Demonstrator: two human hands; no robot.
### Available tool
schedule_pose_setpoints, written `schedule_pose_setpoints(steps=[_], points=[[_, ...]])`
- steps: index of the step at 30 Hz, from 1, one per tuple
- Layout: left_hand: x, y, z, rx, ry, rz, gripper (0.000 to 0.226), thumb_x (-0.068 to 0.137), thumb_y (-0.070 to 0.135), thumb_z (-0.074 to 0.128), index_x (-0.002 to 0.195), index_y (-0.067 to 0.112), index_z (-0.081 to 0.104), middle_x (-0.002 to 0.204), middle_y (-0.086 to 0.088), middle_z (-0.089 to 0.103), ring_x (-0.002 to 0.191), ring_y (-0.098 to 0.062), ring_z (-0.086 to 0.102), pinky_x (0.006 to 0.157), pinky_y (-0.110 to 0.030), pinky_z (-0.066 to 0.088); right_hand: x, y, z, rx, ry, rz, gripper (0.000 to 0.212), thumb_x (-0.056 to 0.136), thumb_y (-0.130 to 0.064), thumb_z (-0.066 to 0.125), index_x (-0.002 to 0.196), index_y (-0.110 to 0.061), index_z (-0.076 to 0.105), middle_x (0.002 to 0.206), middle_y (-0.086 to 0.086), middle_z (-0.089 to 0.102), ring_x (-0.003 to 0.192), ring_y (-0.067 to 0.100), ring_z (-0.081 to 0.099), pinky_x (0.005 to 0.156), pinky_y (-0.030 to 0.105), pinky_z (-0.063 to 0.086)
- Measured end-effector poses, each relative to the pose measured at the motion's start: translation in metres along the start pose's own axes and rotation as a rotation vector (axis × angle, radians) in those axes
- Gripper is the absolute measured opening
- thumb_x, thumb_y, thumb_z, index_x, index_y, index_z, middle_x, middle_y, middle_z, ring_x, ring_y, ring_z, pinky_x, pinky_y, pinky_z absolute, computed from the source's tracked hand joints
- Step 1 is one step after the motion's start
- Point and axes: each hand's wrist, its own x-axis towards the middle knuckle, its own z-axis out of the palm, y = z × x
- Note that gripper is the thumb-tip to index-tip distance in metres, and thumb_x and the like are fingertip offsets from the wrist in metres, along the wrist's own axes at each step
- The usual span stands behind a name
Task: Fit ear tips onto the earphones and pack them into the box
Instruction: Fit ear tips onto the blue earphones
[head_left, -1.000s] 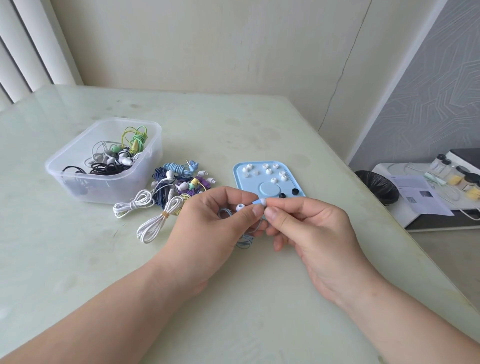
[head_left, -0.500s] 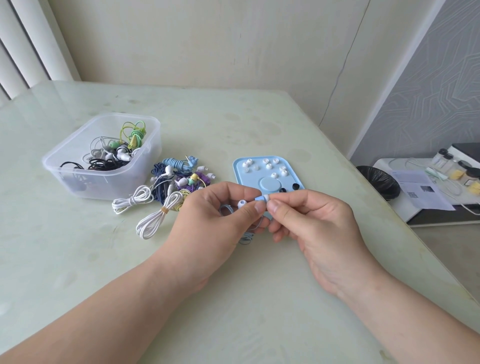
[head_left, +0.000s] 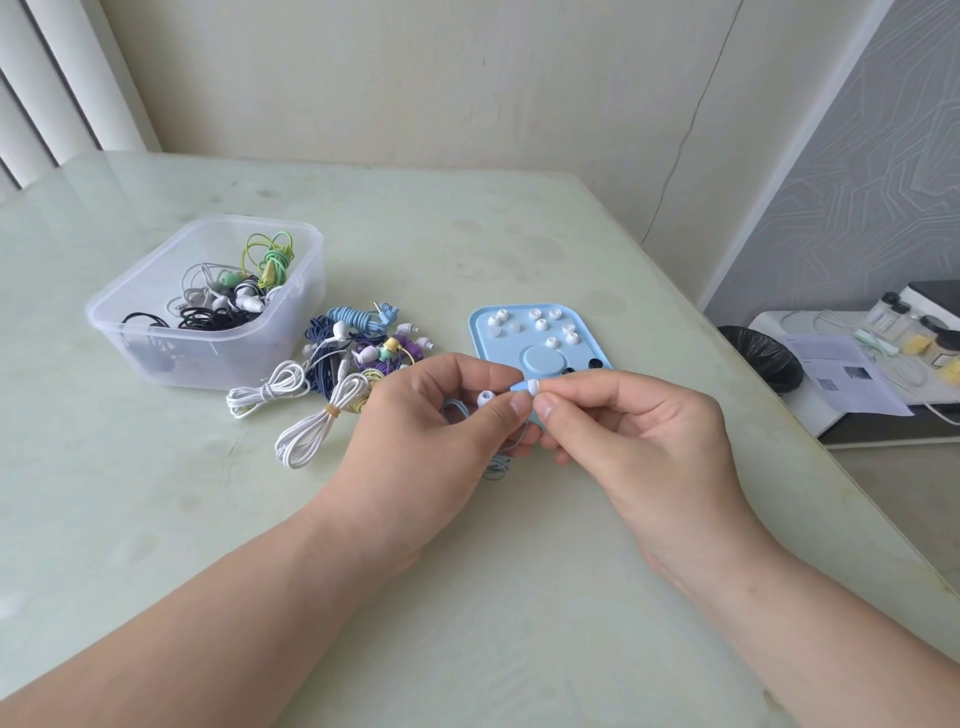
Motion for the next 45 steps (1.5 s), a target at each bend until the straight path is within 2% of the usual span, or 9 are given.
schedule_pose_setpoints(steps=[7,14,21,25,28,33,36,41,45], points=[[0.0,0.001,-0.001,0.033,-0.032,-0.005,0.004,0.093,0.014,0.074,0.097,0.016,0.075,0.085,-0.011,0.08,0.083,-0.024,0.079,0.088,-0.041,0.063,0.007,0.001,-0.005,0.087,0.004,0.148,0.003,0.085,-0.003,0.077,0.087,-0.005,0.078,0.07,0.012,0.071,0.064,0.02,0.065,0.063,0.027,0.053],[0.0,0.0,-0.001,0.029,-0.026,0.015,0.005,0.092,0.013,0.076,0.094,0.018,0.076,0.087,-0.013,0.079,0.081,-0.025,0.079,0.08,-0.032,0.064,0.01,0.003,-0.01,0.144,-0.055,0.224,0.014,0.075,-0.012,0.08,0.086,-0.005,0.077,0.072,0.017,0.068,0.067,0.024,0.063,0.064,0.032,0.052],[0.002,-0.002,-0.001,0.012,-0.025,0.023,0.007,0.091,0.012,0.077,0.097,0.016,0.076,0.092,-0.014,0.078,0.084,-0.027,0.079,0.088,-0.047,0.063,0.01,0.003,-0.011,0.156,-0.065,0.217,0.007,0.081,-0.01,0.077,0.087,-0.005,0.075,0.077,0.02,0.068,0.066,0.026,0.061,0.062,0.035,0.051],[0.001,-0.002,-0.001,0.028,-0.027,0.038,0.009,0.09,0.011,0.077,0.097,0.017,0.076,0.092,-0.011,0.078,0.082,-0.022,0.079,0.086,-0.042,0.064,0.011,0.004,-0.013,0.119,-0.058,0.201,0.023,0.078,-0.02,0.078,0.093,-0.002,0.078,0.084,0.023,0.072,0.067,0.027,0.062,0.063,0.035,0.052],[-0.001,-0.001,-0.001,0.057,-0.027,0.064,0.01,0.09,0.011,0.077,0.096,0.019,0.076,0.09,-0.011,0.078,0.081,-0.021,0.079,0.083,-0.04,0.064,0.011,0.005,-0.013,0.085,-0.069,0.187,0.013,0.086,-0.014,0.076,0.092,-0.003,0.078,0.083,0.018,0.073,0.067,0.024,0.063,0.062,0.035,0.051],[-0.001,0.004,-0.002,0.021,-0.079,0.102,0.032,0.091,0.008,0.074,0.119,0.022,0.072,0.096,-0.015,0.071,0.084,-0.025,0.079,0.085,-0.036,0.064,0.008,-0.002,-0.01,0.068,-0.064,0.182,0.01,0.091,-0.013,0.073,0.095,-0.005,0.077,0.086,0.013,0.077,0.065,0.023,0.062,0.06,0.034,0.051],[-0.002,0.009,-0.004,0.029,-0.165,0.094,0.032,0.097,0.006,0.067,0.124,0.021,0.072,0.095,-0.016,0.073,0.083,-0.019,0.077,0.083,-0.03,0.062,0.006,-0.006,-0.007,0.101,-0.039,0.225,0.024,0.081,-0.023,0.079,0.094,-0.004,0.073,0.086,0.018,0.075,0.063,0.025,0.061,0.057,0.035,0.048],[-0.003,0.011,-0.004,-0.101,-0.234,0.0,0.024,0.103,0.004,0.058,0.122,0.009,0.071,0.096,-0.021,0.072,0.084,-0.024,0.071,0.088,-0.039,0.059,0.001,-0.014,-0.002,0.056,0.017,0.235,0.032,0.083,-0.034,0.078,0.092,-0.005,0.067,0.078,0.017,0.071,0.061,0.027,0.06,0.051,0.033,0.044],[-0.003,0.024,-0.004,-0.367,-0.152,-0.106,0.022,0.102,0.005,0.057,0.12,0.009,0.068,0.089,-0.009,0.073,0.079,-0.025,0.071,0.084,-0.04,0.059,-0.005,-0.022,0.004,-0.046,-0.089,0.232,0.038,0.084,-0.046,0.076,0.104,-0.014,0.071,0.094,0.006,0.079,0.085,0.025,0.072,0.058,0.038,0.047]])
